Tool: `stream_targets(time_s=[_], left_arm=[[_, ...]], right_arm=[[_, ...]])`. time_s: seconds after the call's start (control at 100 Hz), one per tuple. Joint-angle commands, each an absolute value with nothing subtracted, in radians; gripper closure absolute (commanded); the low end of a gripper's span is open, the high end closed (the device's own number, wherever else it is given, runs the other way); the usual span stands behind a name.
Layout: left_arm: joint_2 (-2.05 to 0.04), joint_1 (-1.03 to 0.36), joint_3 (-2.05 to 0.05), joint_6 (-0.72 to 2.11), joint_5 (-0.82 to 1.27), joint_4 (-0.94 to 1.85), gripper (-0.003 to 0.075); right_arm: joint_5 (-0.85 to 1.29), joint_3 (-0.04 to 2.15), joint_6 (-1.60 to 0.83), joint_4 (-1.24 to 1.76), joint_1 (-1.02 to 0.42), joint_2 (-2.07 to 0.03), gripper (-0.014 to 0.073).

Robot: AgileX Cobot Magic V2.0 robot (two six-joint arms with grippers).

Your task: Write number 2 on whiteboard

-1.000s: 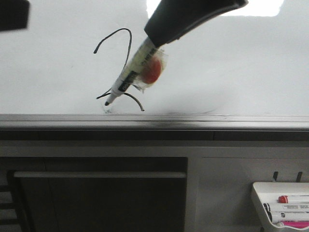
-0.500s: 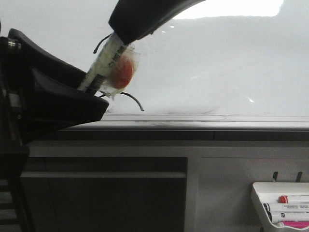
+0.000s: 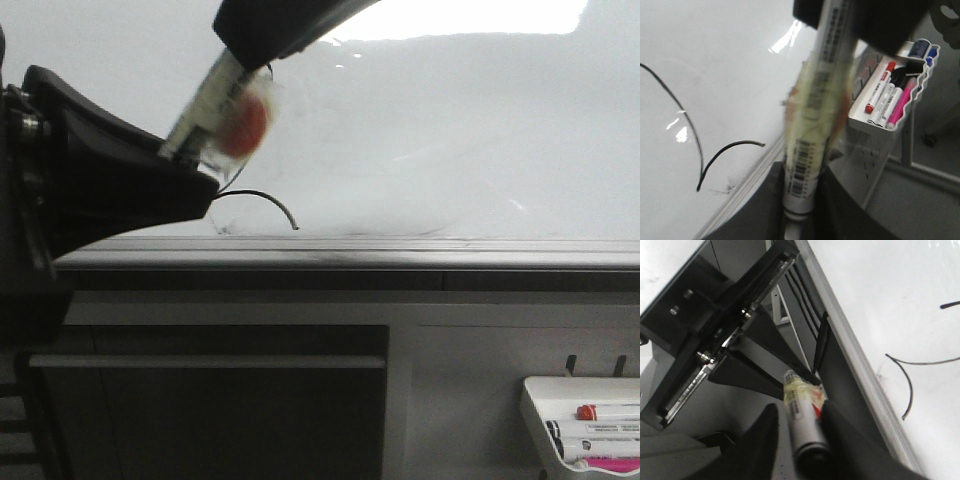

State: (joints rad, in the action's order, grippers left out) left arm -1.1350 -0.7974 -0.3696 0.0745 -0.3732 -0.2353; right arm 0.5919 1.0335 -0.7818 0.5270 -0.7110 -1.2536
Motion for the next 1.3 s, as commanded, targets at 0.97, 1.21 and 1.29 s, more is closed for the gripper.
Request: stream_targets(time_s=[0.97, 1.21, 1.29], left_arm=[[-1.296, -0.607, -0.533, 0.063, -0.312, 0.56, 0.074], [-1.298, -0.607, -0.533, 0.061, -0.312, 0.561, 0.0739], [-1.298, -0.607, -0.533, 0.061, -0.312, 0.554, 0.0736]], right_arm=[[0.294, 1.072, -0.791, 0.501, -0.499, -1.094, 0.0005], [0.3, 1.072, -0.791, 0.501, -0.499, -1.094, 0.0005], [0.301, 1.072, -0.791, 0.502, -0.499, -1.094, 0.0005]])
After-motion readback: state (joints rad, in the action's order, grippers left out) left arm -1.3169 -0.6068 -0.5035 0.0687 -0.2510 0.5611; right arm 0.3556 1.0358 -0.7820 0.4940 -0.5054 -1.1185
